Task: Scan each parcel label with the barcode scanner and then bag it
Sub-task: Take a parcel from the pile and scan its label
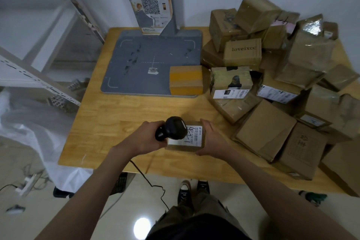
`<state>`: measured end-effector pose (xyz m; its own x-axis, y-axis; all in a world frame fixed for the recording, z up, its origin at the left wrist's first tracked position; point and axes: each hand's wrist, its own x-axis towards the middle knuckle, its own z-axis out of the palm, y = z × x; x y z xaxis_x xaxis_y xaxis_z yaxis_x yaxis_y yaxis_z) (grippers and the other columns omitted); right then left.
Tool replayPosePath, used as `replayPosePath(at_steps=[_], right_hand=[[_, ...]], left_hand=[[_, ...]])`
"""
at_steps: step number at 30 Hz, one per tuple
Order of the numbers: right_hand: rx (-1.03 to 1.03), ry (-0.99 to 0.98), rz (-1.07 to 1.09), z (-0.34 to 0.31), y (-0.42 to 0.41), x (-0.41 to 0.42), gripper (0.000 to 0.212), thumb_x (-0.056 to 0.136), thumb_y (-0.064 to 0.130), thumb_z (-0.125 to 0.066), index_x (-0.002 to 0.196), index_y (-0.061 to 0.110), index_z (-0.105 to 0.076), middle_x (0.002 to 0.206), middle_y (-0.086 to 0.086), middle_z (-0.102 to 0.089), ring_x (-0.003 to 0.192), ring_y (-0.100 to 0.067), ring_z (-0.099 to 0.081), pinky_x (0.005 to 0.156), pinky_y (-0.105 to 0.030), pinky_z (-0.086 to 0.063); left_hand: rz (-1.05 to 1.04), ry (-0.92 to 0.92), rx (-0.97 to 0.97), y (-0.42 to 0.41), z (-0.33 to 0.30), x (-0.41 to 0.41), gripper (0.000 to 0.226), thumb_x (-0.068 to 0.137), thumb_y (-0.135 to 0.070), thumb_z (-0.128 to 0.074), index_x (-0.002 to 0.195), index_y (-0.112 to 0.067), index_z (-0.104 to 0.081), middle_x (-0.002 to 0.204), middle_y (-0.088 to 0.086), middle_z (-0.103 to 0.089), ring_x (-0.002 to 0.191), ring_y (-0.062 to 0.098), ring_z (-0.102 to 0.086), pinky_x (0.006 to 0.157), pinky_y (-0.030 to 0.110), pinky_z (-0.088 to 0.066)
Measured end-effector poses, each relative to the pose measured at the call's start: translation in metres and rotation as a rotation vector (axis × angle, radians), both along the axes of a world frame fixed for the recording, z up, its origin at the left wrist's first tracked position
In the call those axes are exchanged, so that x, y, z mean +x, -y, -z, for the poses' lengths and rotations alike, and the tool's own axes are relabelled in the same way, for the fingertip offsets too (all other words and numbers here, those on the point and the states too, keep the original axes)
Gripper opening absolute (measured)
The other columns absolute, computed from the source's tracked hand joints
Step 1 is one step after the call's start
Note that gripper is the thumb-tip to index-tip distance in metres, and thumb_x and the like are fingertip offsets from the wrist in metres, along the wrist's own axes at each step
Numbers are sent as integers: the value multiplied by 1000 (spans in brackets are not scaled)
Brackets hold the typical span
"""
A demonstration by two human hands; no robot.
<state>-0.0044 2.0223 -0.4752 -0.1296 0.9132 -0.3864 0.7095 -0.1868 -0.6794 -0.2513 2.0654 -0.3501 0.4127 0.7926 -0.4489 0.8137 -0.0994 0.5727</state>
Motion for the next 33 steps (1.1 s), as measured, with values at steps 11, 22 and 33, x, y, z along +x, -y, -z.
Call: replayPosePath(at_steps=[11,22,33], right_hand=[[1,43,-47,-8,-1,6,132,58,25,-95,158,15,-9,161,-2,-20,139,-21,-38,108,-38,-45],[5,66,-71,-9,-2,7,129,58,23,-93,158,16,-11,159,-2,-24,134,-23,-43,100,-35,-49],[-35,45,-69,-9,-5,9,131,59,20,-93,158,15,-8,159,-2,-22,136,-21,-40,103,-35,-45]], left_hand=[[221,-54,20,-6,-14,15,34,76,-12,-73,108,-17,-64,79,-2,-68,72,12,-63,64,30,-49],[237,-98,27,-8,-18,12,31,78,-12,-71,106,-20,-62,75,-9,-62,71,8,-58,60,23,-44],[243,-175,27,-12,-16,8,30,75,-13,-70,102,-22,-60,76,-7,-63,71,12,-61,59,27,-45]])
